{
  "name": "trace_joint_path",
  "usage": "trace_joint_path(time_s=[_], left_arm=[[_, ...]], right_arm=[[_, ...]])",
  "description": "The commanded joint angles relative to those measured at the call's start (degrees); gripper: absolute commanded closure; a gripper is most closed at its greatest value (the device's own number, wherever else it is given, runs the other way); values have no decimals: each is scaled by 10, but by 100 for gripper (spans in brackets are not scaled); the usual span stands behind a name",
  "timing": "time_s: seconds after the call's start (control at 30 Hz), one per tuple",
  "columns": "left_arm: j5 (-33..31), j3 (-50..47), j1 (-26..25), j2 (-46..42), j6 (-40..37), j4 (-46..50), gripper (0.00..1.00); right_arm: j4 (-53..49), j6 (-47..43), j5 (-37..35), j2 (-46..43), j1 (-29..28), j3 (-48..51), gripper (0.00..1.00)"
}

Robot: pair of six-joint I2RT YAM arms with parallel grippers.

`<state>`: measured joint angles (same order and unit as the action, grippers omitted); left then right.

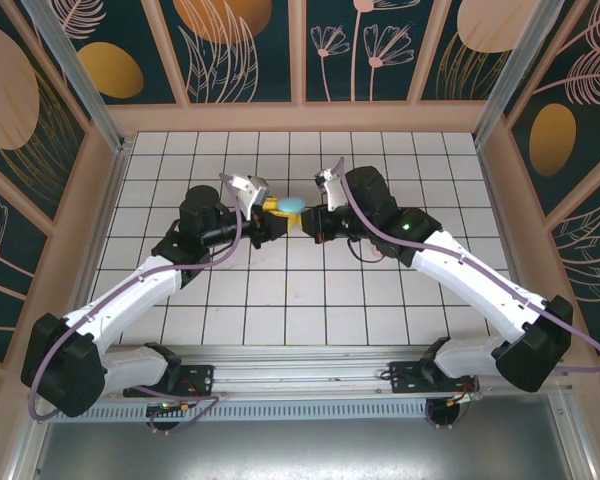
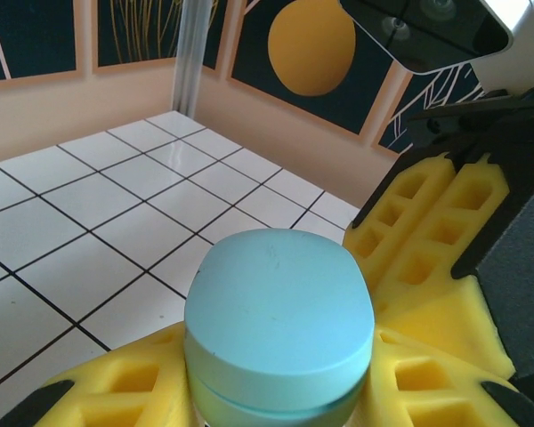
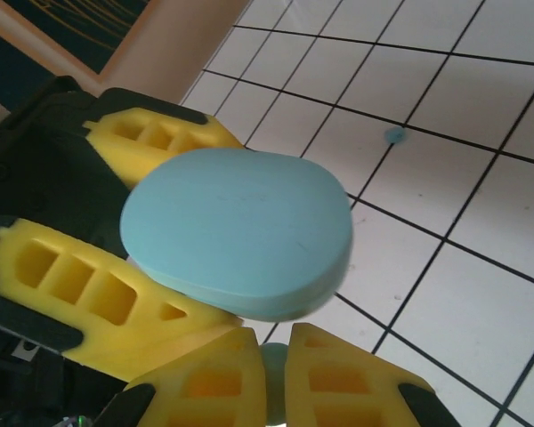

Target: Insert the wireless bluetooth earbuds into the charging case

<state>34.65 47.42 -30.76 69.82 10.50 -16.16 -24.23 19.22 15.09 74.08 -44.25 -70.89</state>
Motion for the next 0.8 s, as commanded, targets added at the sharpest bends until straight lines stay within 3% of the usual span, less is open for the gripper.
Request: trace_joint_path(time_s=[0.0,0.77], left_arm=[[20,17,-2,3,-14,-3,100],[26,-3,-2,11,-30,-1,100]], right_arm=[[13,-19,11,8,-1,-28,100],[-34,-17,6,46,28,-107,100]])
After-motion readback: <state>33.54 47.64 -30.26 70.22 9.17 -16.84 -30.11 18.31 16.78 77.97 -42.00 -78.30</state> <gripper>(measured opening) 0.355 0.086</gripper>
